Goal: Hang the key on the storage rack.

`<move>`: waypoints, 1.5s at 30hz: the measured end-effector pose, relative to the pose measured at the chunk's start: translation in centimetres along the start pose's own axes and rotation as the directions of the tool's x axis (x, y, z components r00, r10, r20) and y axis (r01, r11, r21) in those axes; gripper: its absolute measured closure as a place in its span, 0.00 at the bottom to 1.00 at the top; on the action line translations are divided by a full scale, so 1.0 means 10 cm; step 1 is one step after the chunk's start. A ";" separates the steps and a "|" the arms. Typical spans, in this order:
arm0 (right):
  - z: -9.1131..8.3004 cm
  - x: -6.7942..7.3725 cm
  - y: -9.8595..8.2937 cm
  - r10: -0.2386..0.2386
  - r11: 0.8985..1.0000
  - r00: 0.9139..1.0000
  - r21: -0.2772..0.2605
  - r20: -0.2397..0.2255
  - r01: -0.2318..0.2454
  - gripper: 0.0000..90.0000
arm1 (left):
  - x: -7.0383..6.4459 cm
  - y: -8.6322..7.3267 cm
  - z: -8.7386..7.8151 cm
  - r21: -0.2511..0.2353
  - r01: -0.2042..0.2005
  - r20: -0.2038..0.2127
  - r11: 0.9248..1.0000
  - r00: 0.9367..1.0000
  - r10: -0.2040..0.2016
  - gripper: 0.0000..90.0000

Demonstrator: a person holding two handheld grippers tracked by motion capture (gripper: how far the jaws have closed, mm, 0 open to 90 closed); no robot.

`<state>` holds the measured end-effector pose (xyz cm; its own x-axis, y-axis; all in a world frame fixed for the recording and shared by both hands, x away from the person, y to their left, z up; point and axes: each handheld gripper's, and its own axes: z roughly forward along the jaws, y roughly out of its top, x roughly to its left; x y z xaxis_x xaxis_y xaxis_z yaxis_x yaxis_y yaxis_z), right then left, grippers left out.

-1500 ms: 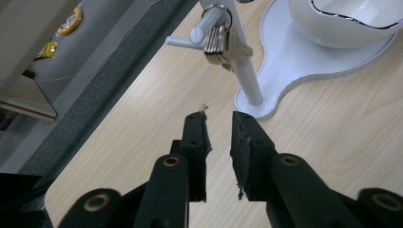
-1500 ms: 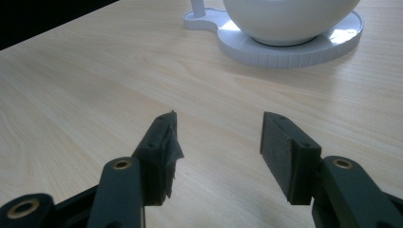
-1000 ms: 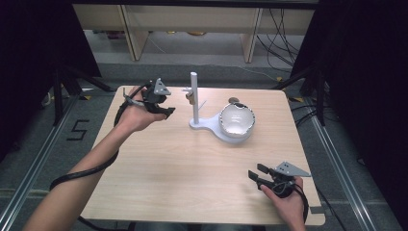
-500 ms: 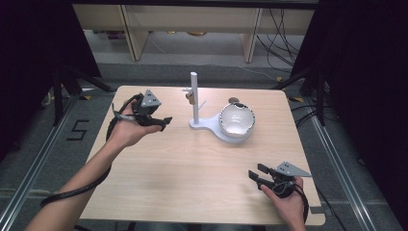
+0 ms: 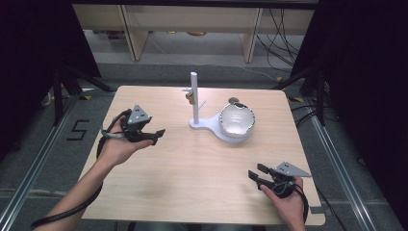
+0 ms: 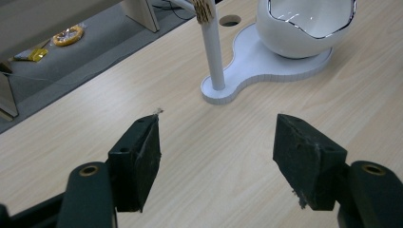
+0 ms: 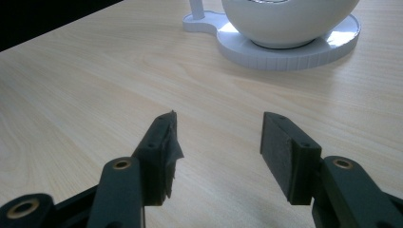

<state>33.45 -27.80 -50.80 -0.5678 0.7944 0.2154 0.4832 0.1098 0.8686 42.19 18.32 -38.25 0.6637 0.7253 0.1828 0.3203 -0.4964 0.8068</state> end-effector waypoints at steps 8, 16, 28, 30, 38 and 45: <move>0.02 -0.03 0.01 -0.048 0.999 0.999 -0.024 0.005 0.048 0.53 | -0.05 -0.33 -0.09 -0.012 0.040 0.001 0.999 0.999 -0.040 0.35; 0.02 -0.02 0.01 -0.048 0.999 0.999 -0.016 0.001 0.048 0.53 | -0.06 -0.70 -0.17 -0.017 0.105 -0.008 0.994 0.994 -0.105 0.35; 0.01 -0.01 0.00 -0.026 1.000 1.000 -0.008 -0.008 0.025 0.53 | -0.04 -1.15 -0.27 -0.054 0.212 -0.065 0.976 0.974 -0.215 0.36; 0.02 -0.01 0.01 -0.034 0.999 0.999 -0.010 0.005 0.034 0.53 | -0.04 -1.23 -0.27 -0.068 0.235 -0.069 0.970 0.968 -0.240 0.35; 0.03 0.00 0.00 -0.018 1.000 1.000 -0.012 0.000 0.018 0.53 | -0.02 -1.60 -0.24 -0.116 0.308 -0.110 0.944 0.941 -0.320 0.36; 0.02 0.01 0.00 0.000 1.000 1.000 -0.007 -0.009 0.000 0.53 | -0.03 -1.79 -0.16 -0.183 0.326 -0.122 0.928 0.929 -0.350 0.35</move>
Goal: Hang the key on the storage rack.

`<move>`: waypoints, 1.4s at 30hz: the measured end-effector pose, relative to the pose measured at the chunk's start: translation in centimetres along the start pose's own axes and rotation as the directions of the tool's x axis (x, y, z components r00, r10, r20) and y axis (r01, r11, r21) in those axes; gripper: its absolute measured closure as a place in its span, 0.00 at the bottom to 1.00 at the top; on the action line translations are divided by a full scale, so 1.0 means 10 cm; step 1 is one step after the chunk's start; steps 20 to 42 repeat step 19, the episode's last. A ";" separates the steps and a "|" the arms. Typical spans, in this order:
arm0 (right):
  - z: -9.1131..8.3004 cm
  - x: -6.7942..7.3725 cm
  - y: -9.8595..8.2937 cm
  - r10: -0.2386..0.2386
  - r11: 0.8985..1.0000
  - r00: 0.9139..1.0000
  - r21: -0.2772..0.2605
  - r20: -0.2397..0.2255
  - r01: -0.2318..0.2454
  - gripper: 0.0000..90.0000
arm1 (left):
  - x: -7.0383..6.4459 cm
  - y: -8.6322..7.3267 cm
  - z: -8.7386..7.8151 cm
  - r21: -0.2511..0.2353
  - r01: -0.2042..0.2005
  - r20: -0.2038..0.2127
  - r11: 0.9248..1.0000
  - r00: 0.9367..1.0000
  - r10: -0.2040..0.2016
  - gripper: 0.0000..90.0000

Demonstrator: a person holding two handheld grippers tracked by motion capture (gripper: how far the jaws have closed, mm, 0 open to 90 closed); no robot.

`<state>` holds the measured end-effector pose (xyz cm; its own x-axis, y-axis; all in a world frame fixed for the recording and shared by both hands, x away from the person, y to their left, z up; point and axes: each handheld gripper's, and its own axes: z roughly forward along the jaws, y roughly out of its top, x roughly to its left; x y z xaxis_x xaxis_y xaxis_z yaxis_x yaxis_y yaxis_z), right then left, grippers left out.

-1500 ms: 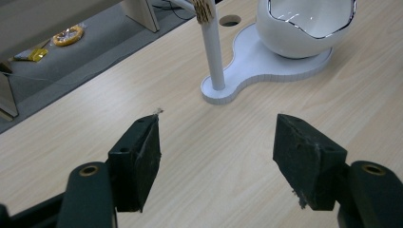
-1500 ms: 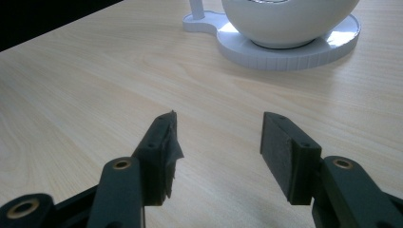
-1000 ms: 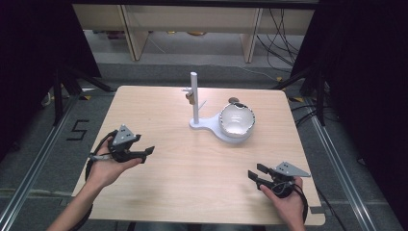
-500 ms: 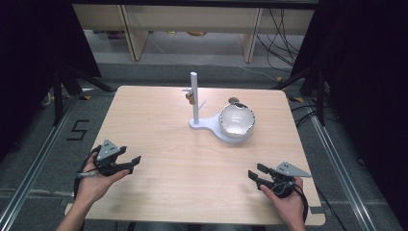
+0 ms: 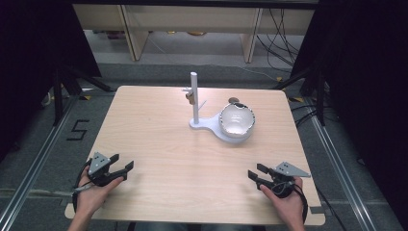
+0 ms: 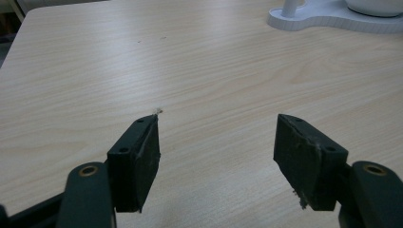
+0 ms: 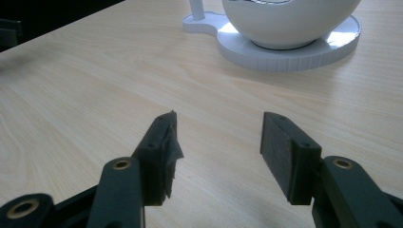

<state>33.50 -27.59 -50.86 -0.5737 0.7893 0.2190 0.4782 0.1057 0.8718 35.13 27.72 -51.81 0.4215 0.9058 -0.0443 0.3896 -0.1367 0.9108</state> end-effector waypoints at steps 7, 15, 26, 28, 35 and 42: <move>0.01 -0.03 0.00 -0.082 0.996 0.996 -0.030 0.019 0.082 0.53 | -0.01 -0.07 0.00 -0.068 -0.015 -0.009 0.998 1.000 0.014 0.34; 0.02 0.01 -0.03 -0.079 0.995 0.996 -0.053 0.033 0.081 0.53 | -0.09 -0.07 -0.02 -0.063 -0.079 -0.048 0.995 0.996 0.076 0.35; 0.02 0.02 -0.05 -0.067 0.995 0.996 -0.066 0.056 0.070 0.53 | -0.07 -0.07 -0.02 -0.068 -0.065 -0.045 0.996 0.997 0.062 0.36; 0.02 0.02 -0.05 -0.067 0.995 0.996 -0.066 0.056 0.070 0.53 | -0.07 -0.07 -0.02 -0.068 -0.065 -0.045 0.996 0.997 0.062 0.36; 0.02 0.02 -0.05 -0.067 0.995 0.996 -0.066 0.056 0.070 0.53 | -0.07 -0.07 -0.02 -0.068 -0.065 -0.045 0.996 0.997 0.062 0.36; 0.02 0.02 -0.05 -0.067 0.995 0.996 -0.066 0.056 0.070 0.53 | -0.07 -0.07 -0.02 -0.068 -0.065 -0.045 0.996 0.997 0.062 0.36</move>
